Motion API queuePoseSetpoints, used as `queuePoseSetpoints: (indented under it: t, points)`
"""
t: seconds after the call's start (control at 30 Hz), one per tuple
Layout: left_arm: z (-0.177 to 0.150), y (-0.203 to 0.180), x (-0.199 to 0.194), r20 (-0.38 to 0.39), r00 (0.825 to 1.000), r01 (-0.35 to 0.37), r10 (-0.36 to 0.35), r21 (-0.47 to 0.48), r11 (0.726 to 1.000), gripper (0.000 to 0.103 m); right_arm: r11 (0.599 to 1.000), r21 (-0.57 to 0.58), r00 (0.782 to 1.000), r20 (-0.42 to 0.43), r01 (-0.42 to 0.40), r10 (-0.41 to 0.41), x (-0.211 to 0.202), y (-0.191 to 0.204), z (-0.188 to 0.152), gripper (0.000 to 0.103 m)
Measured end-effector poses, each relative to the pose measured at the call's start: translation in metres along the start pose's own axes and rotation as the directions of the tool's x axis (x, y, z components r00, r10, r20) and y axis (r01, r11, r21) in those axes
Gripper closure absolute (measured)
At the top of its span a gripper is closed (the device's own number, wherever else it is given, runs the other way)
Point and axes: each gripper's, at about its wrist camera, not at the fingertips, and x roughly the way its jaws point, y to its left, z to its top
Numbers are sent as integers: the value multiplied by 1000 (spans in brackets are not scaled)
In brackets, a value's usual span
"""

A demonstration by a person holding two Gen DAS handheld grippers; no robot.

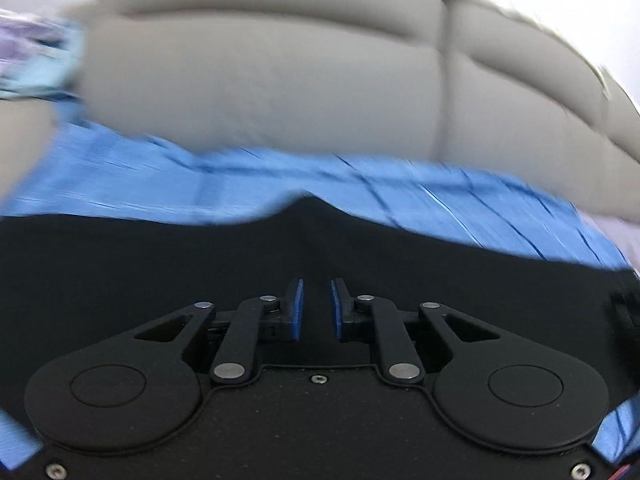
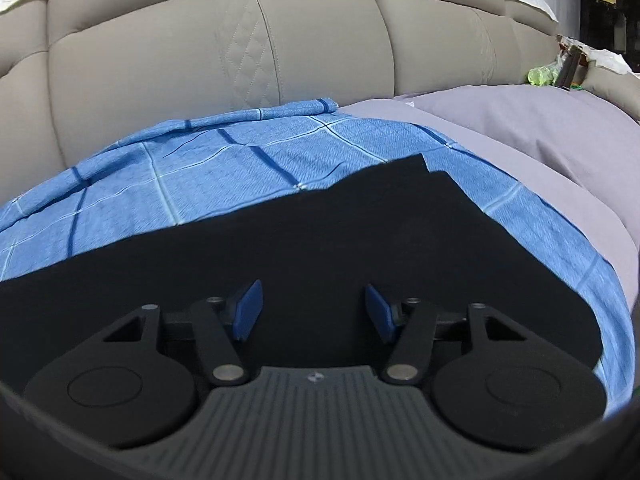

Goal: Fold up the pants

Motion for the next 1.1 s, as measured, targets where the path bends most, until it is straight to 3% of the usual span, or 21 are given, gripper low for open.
queuePoseSetpoints:
  t: [0.03,0.13,0.17,0.33,0.53,0.63,0.73,0.83,0.9,0.97,1.03,1.1]
  points:
    - [3,-9,17,-27,999,20,-20,10,1000,91,1000,3,1000,-2,-9,9,5,-2,4,40]
    - [9,-22,62,-70,996,-49,51,28,998,94,1000,-7,1000,-1,-28,28,20,-9,15,40]
    - [13,-22,71,-34,997,-73,74,30,997,94,999,-14,999,1,-34,34,26,-9,18,40]
    - [31,-15,99,-24,989,-145,145,1,989,94,997,-27,997,30,-74,74,50,-13,30,40]
    - [31,-28,130,42,972,-235,232,88,968,94,995,-70,993,85,-77,83,68,-10,34,40]
    - [32,-32,131,43,967,-255,253,74,964,94,994,-83,991,106,-68,77,75,-8,38,40]
    - [35,-30,128,30,970,-244,242,56,968,93,993,-90,993,92,-71,80,83,-7,50,32]
    - [37,-27,113,25,973,-231,231,24,973,73,997,-45,992,108,-57,62,62,-10,53,29]
    - [35,-30,97,42,973,-230,229,26,973,68,996,-35,990,118,-76,80,36,-12,46,26]
    - [31,-36,80,51,977,-211,208,56,976,68,994,-57,992,73,-95,99,12,-10,36,21]
    - [23,-45,63,51,985,-170,167,86,982,66,981,-101,986,1,-168,169,-10,-5,17,15]
    - [11,-56,47,51,993,-110,105,110,988,63,968,-148,979,-40,-204,200,-25,3,-4,15]
